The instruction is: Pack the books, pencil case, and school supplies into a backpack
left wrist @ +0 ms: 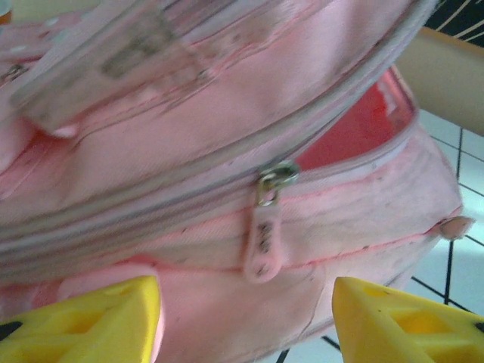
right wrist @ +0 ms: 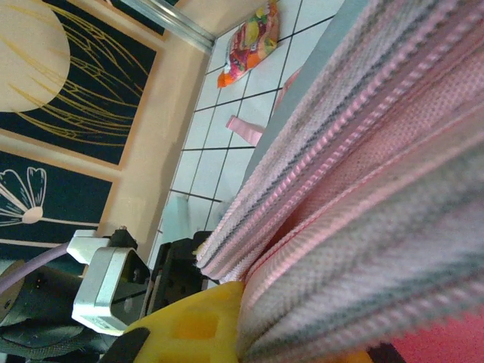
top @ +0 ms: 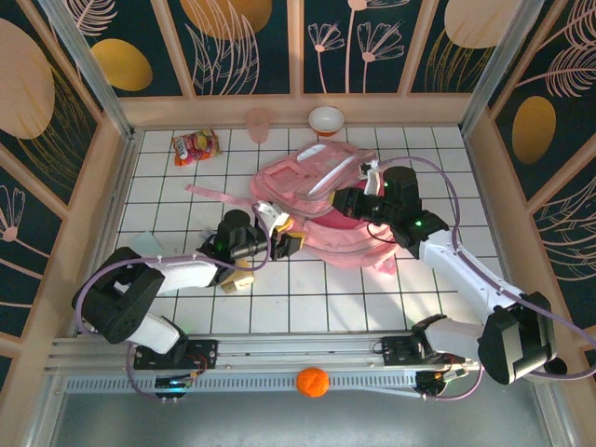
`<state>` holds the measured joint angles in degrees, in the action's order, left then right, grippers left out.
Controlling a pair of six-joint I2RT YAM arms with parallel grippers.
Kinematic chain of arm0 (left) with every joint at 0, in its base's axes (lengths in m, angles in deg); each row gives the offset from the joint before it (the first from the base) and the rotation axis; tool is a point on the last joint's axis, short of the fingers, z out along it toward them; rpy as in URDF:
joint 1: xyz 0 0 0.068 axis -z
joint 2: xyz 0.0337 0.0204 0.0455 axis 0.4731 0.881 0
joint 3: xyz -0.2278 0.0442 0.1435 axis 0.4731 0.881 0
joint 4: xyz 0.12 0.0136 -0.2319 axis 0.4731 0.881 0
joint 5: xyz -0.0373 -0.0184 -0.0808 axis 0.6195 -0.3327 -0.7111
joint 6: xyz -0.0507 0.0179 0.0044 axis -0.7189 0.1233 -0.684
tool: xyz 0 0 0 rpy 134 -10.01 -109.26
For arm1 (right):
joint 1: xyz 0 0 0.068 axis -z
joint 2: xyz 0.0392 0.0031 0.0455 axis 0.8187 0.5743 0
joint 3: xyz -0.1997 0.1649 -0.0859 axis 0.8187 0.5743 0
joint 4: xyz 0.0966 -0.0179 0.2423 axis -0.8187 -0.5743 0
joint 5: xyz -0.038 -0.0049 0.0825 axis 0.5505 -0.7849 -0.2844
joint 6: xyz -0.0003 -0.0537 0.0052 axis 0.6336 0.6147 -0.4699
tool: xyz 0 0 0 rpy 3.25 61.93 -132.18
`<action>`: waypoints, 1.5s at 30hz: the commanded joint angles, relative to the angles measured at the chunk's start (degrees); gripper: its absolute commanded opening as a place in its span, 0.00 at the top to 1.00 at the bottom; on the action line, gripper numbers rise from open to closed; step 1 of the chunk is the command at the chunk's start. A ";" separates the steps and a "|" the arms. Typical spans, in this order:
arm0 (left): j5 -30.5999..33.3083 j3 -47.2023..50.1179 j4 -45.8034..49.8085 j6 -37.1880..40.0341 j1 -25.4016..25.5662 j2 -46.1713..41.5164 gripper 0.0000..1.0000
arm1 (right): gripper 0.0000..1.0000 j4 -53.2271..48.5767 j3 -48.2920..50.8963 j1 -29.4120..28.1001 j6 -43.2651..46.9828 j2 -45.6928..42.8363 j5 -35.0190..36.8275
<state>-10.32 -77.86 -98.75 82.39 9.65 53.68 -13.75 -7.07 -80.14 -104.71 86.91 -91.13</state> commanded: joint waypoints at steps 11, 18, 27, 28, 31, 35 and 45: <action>4.89 -2.94 -9.88 1.08 2.53 4.81 0.79 | 1.00 5.94 -4.33 0.22 1.27 1.60 -6.26; 6.07 -1.93 -6.73 1.50 2.54 3.00 1.00 | 1.00 4.94 -5.49 0.95 2.13 1.64 -6.76; 20.58 -1.66 0.45 -2.60 2.54 1.81 1.00 | 1.00 3.05 -7.95 1.33 2.45 1.03 -8.91; 22.71 -1.82 1.27 -3.25 2.54 1.89 1.00 | 1.00 2.50 -8.38 1.29 2.61 0.86 -9.20; 28.81 -2.21 3.49 -5.67 2.03 2.23 1.00 | 1.00 0.19 -9.89 1.47 3.67 0.02 -9.77; 32.68 -2.61 5.34 -9.32 -0.01 2.92 1.00 | 1.00 -3.47 -12.37 2.37 4.66 -1.16 -10.67; 32.22 -9.79 9.28 -12.75 -4.60 9.02 1.00 | 1.00 -0.64 -11.31 2.84 -0.81 -4.52 -6.92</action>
<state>15.56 -86.01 -95.91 72.16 8.30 59.71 -21.79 -16.25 -77.50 -103.97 88.11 -95.50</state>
